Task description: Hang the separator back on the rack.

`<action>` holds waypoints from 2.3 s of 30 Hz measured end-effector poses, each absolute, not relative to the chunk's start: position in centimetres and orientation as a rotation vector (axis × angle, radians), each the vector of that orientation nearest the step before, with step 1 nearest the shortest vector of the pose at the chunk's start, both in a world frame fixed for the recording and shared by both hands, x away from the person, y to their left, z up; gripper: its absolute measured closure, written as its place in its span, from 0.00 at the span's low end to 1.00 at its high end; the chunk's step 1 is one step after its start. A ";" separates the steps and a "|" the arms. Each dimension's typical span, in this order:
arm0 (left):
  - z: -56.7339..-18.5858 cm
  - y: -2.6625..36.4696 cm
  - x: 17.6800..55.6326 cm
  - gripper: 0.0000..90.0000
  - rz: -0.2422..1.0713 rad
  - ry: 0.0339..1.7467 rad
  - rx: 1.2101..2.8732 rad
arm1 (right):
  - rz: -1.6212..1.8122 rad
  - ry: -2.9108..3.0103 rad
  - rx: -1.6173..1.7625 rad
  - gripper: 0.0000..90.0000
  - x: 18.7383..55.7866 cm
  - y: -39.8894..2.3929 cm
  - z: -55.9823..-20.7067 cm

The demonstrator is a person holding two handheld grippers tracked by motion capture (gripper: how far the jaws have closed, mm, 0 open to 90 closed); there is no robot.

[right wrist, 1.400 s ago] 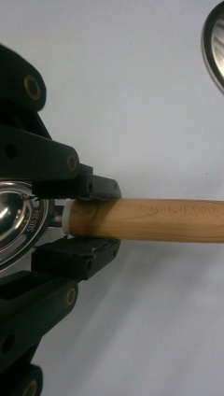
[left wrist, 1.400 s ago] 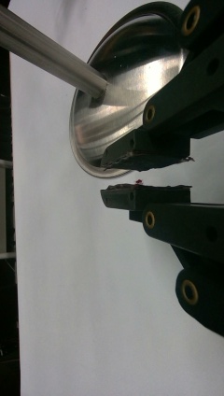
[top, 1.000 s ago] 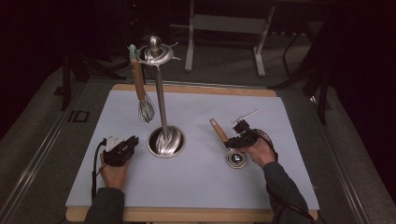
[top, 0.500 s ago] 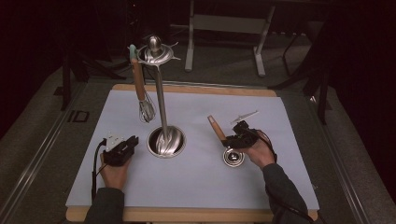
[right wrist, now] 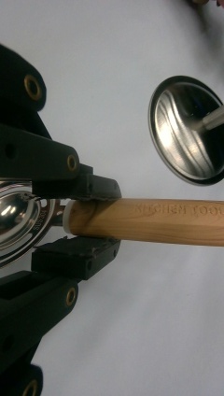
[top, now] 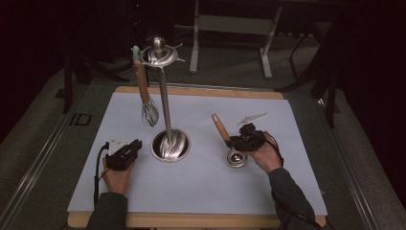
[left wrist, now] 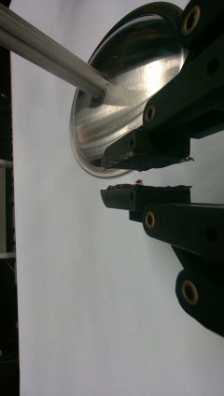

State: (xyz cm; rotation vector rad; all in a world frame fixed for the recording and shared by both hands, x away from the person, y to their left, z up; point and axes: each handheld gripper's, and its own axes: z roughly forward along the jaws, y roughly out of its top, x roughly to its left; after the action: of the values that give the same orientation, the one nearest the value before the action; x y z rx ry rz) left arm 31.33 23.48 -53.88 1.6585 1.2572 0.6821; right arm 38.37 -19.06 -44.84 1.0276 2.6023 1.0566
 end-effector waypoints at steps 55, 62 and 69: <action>-53.9 23.5 31.4 0.88 0.682 1.260 1.659 | 1.153 2.614 0.619 0.79 36.3 -14.2 -38.0; -53.9 23.5 31.3 0.88 0.680 1.261 1.659 | 1.174 2.590 0.583 0.79 36.2 -13.6 -36.9; -53.9 23.5 31.3 0.88 0.682 1.260 1.658 | 1.196 2.579 0.573 0.79 36.1 -13.3 -36.4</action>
State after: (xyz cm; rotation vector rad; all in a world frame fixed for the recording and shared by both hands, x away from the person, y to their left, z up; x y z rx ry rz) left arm 31.35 23.51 -53.89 1.6584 1.2605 0.6819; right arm 36.14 -13.33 -36.38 0.5730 2.5787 1.1962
